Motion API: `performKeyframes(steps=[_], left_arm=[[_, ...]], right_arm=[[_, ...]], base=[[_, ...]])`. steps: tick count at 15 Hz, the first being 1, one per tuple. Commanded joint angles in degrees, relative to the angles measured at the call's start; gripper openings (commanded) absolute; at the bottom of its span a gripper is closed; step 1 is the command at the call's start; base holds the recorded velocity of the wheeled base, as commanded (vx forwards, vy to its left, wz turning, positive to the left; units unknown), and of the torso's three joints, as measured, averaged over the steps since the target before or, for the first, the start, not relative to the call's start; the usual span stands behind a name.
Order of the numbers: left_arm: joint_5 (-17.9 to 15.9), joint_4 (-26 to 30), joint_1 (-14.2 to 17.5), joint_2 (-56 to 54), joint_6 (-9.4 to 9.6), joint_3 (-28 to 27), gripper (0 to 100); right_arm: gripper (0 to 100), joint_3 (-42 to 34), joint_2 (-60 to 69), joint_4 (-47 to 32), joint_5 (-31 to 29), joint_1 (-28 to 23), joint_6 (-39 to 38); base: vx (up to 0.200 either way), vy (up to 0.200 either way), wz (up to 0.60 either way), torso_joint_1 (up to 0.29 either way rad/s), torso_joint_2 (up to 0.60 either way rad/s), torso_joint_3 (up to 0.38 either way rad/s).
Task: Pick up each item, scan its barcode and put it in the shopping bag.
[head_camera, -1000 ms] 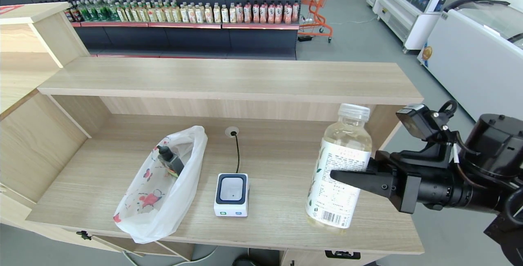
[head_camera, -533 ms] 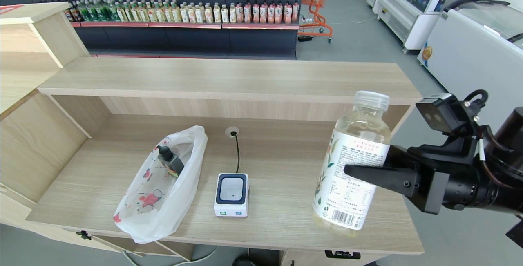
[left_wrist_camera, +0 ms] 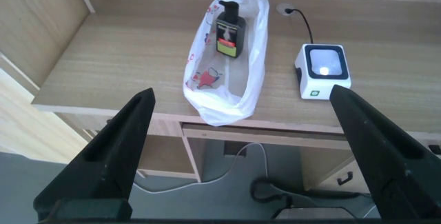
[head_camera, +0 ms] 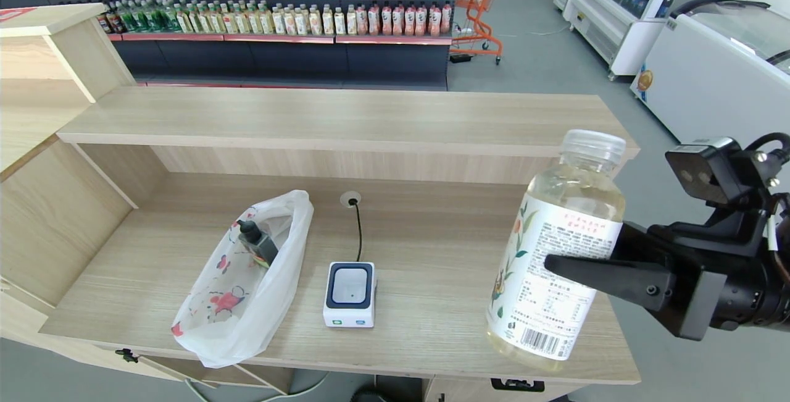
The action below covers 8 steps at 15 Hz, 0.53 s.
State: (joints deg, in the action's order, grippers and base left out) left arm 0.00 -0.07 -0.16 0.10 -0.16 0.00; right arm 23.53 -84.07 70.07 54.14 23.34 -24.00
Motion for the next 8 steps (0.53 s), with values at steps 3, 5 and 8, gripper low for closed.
performKeyframes(steps=[3,5,8], left_arm=[[0.0,0.0,0.0,0.0,-0.02,0.0,100],[0.0,0.0,0.0,0.0,-0.02,0.0,100],[0.0,0.0,0.0,0.0,-0.02,0.0,100]], right_arm=[[0,-0.9,1.8,-1.2,-3.3,2.8,0.4],[0,-0.9,1.9,-3.2,-12.4,6.7,2.3],[0,-1.3,1.9,-6.5,-18.8,9.5,6.5]], base=[[0.0,0.0,0.0,0.0,0.0,0.0],[0.0,0.0,0.0,0.0,0.0,0.0],[0.0,0.0,0.0,0.0,0.0,0.0]])
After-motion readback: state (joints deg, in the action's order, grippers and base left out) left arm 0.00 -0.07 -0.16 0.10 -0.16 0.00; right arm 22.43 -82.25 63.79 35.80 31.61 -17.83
